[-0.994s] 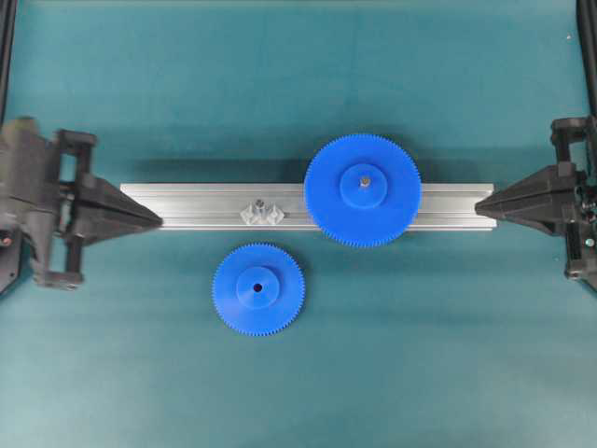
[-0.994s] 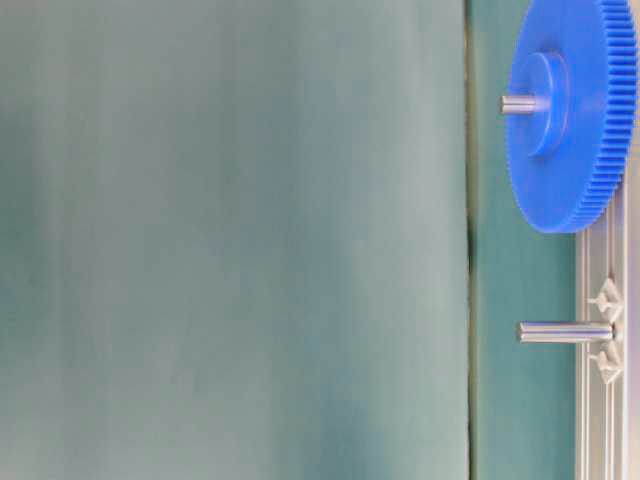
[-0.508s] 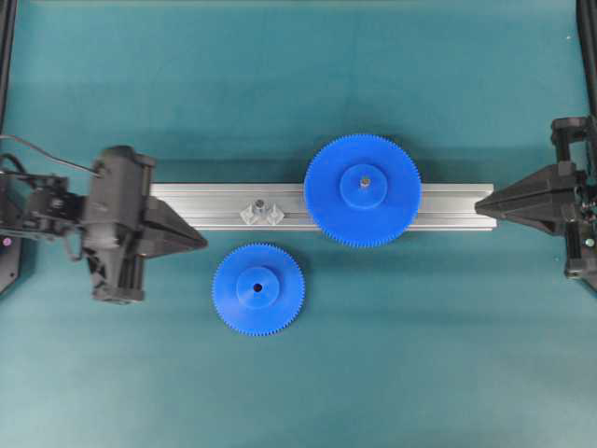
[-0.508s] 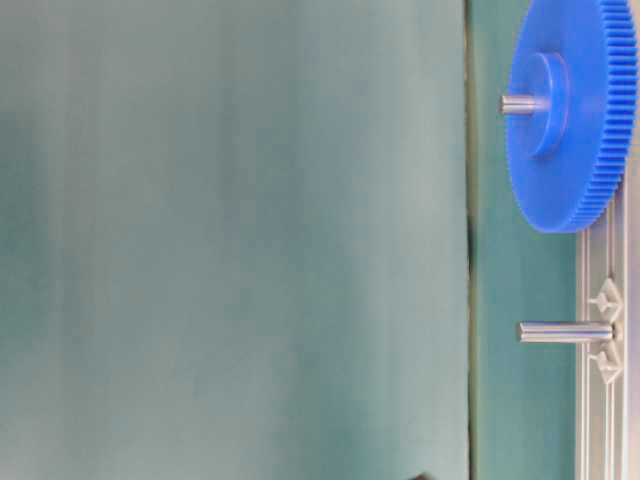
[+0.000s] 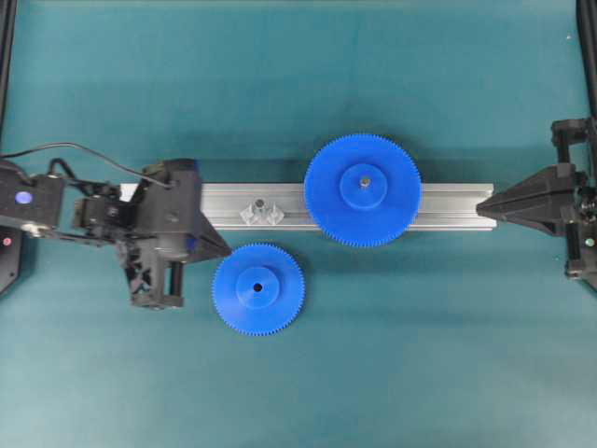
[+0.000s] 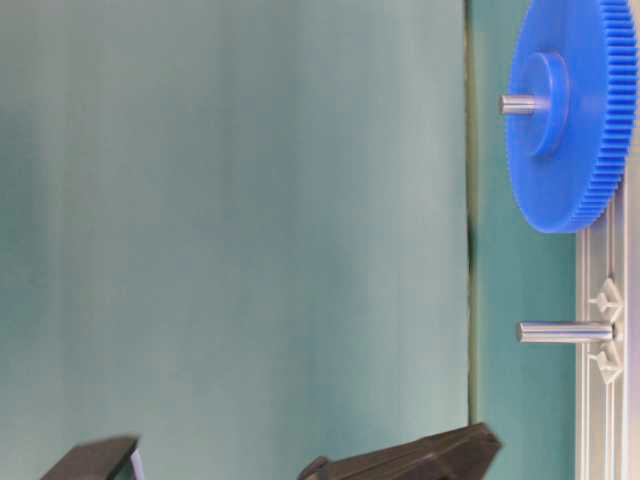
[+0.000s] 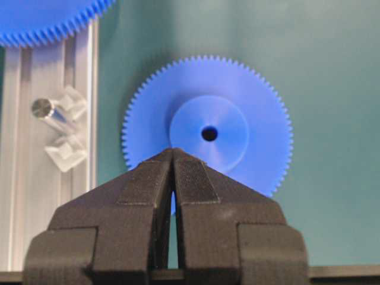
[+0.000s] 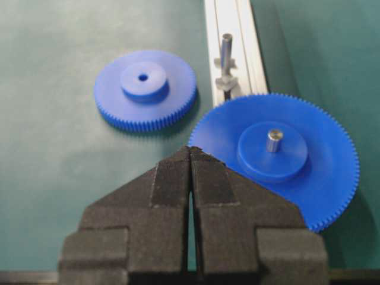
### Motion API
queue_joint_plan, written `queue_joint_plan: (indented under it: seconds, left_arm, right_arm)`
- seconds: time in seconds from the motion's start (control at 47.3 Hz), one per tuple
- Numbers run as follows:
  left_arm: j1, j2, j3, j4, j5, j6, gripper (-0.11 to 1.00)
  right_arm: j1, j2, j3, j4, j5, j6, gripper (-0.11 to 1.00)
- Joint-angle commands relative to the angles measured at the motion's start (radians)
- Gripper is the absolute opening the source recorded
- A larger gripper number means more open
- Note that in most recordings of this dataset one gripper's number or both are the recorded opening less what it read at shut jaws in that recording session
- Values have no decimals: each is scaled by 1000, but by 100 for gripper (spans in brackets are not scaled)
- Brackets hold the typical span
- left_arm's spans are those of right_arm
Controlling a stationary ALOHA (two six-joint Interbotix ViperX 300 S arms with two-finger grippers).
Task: Insert the small gear onto the shaft.
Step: 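Move the left gripper over the small blue gear on the table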
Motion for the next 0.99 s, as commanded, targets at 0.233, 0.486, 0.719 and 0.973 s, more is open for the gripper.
queue_joint_plan:
  seconds: [0.233,0.486,0.719,0.973]
  left_arm:
    - [-18,75,-91,2,26,-31,-1]
    - [-40,152,-164,2,86,-43,-1]
    - [-46,210,-230,2,161,-41,-1]
    - [-54,275,-319,2,295,-35,-1]
  right_arm:
    - [-2,-8,-15,2,-3,11,0]
    - [-2,-9,-12,2,-3,11,0]
    - [-2,-9,-9,2,-3,11,0]
    - [-2,-9,-6,3,-3,11,0]
